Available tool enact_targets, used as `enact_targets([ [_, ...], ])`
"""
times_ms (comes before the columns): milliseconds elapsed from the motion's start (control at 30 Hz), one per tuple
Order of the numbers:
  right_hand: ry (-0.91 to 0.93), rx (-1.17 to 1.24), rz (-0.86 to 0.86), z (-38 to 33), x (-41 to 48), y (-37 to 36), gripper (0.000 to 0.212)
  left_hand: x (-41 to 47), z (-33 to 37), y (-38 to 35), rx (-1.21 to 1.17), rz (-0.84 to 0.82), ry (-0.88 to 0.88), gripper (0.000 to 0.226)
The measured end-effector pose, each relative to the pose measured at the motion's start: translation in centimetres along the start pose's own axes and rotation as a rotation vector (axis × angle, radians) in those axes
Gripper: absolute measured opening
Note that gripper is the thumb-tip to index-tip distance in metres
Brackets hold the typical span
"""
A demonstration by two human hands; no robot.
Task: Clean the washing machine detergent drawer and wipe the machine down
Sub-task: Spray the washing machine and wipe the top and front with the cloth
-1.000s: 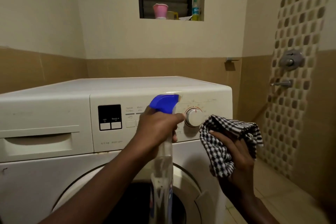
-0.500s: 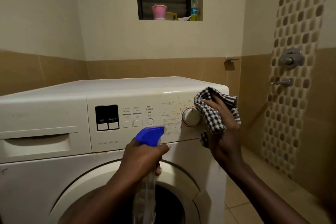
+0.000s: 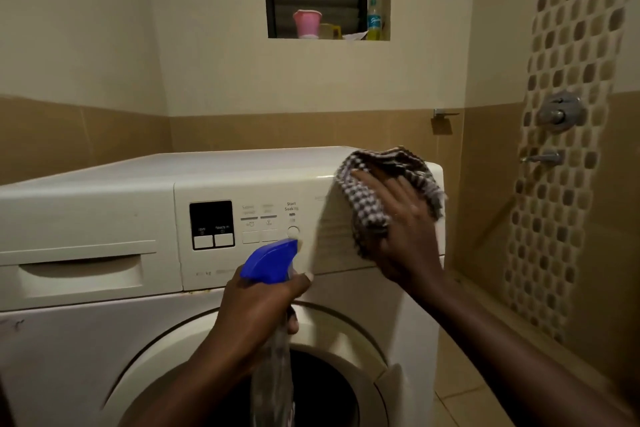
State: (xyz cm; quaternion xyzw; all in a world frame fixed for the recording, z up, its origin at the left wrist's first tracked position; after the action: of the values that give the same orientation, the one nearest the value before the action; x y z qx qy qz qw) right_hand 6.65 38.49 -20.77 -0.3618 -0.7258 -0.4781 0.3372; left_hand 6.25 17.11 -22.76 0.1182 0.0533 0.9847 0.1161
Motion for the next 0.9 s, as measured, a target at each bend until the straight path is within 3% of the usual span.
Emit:
enact_targets([
  [67,-0.142,0.007,0.098,0.1,-0.1,0.3,0.061,-0.1,0.2,0.4,-0.011,0.012,-0.019,0.028],
  [133,-0.173,0.029,0.117,-1.2,0.4,0.3,0.06,-0.2,0.5,0.9,-0.011,0.027,-0.04,0.028],
  [333,0.326,-0.001,-0.199,-7.8,2.6,-2.6,0.063,-0.3,0.9,1.0,-0.045,0.06,-0.022,0.02],
  [433,0.414,-0.039,-0.255,-8.8,3.0,-3.0,0.068,-0.4,0.7,1.1,-0.086,0.065,0.001,0.012],
  [500,0.341,-0.042,-0.212,-7.7,2.8,-2.4,0.068,-0.4,0.6,1.5,-0.085,0.07,-0.003,0.016],
  [700,-0.158,0.077,0.084,-2.0,2.8,1.3,0.056,-0.2,0.5,3.3,-0.098,0.065,-0.02,0.024],
  [800,-0.221,0.117,0.136,-1.6,2.6,0.8,0.053,-0.2,0.2,4.0,-0.099,0.069,-0.025,0.023],
  [900,-0.085,0.082,0.061,-4.2,1.2,-1.0,0.058,-0.3,-0.1,3.9,-0.115,0.071,-0.033,0.02],
])
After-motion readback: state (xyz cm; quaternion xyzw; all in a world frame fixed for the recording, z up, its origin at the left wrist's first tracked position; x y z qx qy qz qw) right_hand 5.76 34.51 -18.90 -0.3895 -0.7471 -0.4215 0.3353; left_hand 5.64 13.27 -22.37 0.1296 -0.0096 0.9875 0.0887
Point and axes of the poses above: each hand's wrist, its own x-axis towards the middle knuckle, its own y-axis out of the back of the hand, z = x × y, the point moved 1 cm from there along x, towards the middle knuckle, and after that the axes turned 7 degrees about -y, right-handed, at the moved point
